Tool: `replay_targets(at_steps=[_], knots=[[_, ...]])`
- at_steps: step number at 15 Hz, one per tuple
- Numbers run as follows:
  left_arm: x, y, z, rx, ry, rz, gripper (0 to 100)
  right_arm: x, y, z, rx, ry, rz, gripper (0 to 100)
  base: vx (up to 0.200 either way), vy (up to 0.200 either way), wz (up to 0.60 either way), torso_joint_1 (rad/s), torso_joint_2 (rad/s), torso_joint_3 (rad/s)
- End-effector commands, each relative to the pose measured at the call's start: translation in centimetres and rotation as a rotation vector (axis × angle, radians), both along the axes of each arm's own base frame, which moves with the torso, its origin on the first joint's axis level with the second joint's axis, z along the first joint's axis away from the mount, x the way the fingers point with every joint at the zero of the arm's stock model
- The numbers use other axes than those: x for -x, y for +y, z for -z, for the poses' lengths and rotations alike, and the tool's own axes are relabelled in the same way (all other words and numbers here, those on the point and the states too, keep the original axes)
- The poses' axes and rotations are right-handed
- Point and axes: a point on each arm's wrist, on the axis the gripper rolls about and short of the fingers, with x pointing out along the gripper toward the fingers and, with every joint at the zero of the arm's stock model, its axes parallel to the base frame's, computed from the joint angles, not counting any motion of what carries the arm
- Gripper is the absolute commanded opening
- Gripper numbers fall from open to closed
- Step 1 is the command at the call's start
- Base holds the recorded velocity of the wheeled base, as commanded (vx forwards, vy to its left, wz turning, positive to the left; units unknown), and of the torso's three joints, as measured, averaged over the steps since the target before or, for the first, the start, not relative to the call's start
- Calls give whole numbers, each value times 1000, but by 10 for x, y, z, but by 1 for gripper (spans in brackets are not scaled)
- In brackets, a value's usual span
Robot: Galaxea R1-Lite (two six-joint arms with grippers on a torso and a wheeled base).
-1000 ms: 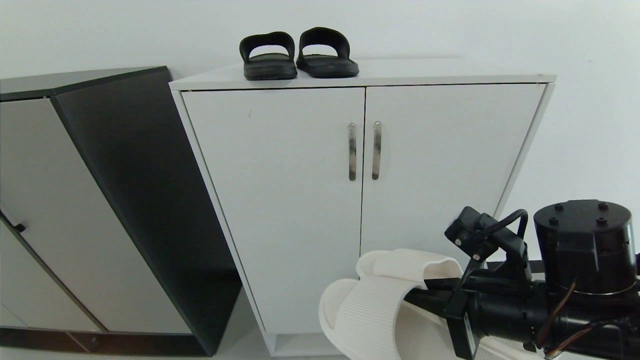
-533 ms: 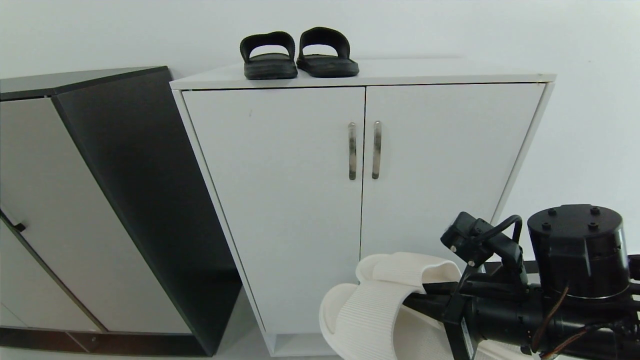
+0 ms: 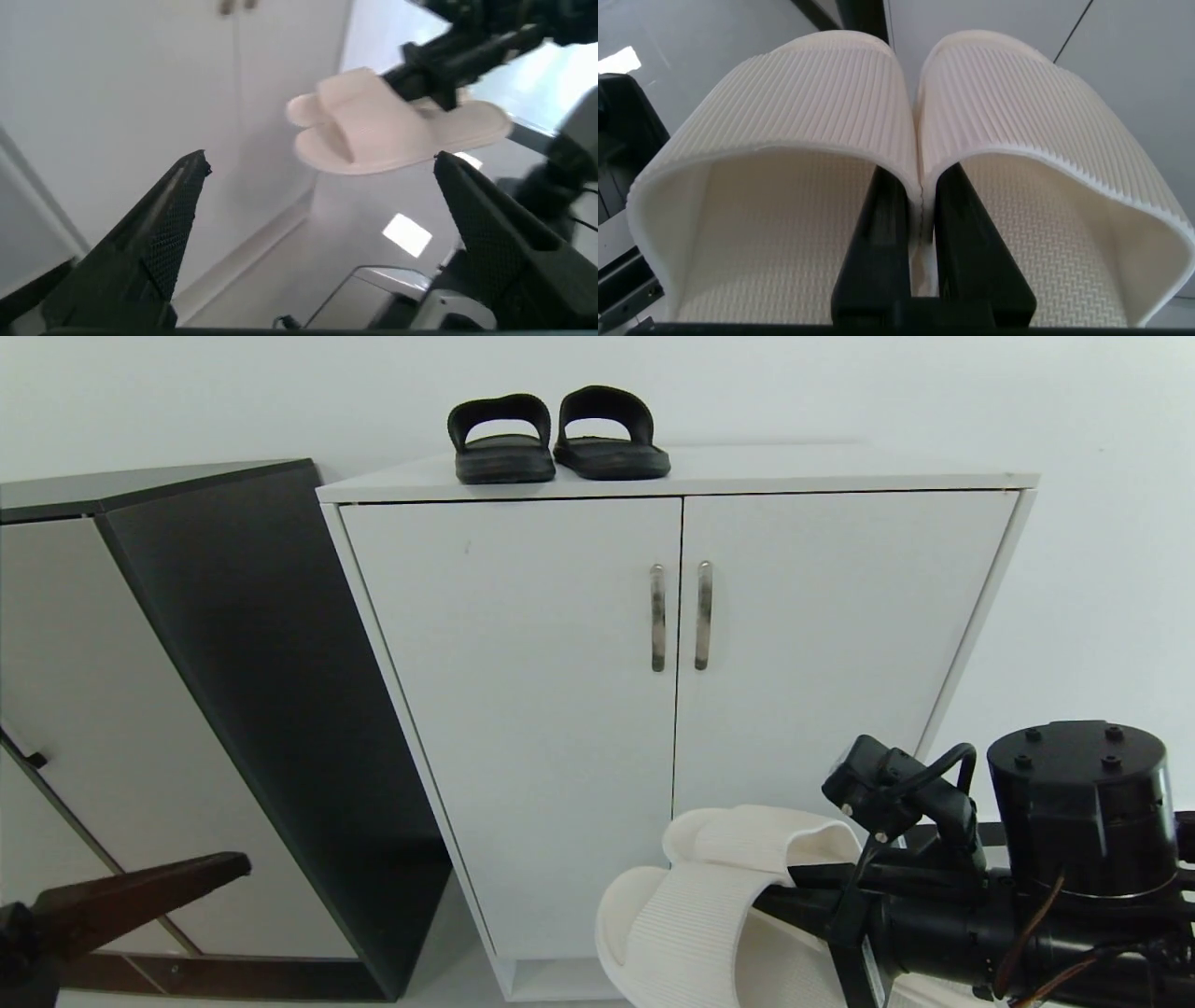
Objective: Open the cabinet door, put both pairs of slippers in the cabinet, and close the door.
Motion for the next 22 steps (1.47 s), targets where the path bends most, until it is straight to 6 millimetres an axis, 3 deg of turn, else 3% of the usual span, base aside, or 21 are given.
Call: replay_targets(at_steps=[1,5,11,20,22], knots=[[-26,-22,-14,-21,47,108,100,1,0,2,6,5,-2,0,0,0,0,0,0,0],[-56,-57,-25,-56,93,184,100,2,2,3,7,6,-13,0,0,0,0,0,0,0],[-114,-114,-63,52,72,260,100,3,2,3,6,10,-13,0,0,0,0,0,0,0],[-184,-186,-75,73,35,268,100,3,1,4,8,10,-12,0,0,0,0,0,0,0],[-196,-194,-78,82,17,241,100,3,1,3,7,9,-12,0,0,0,0,0,0,0]])
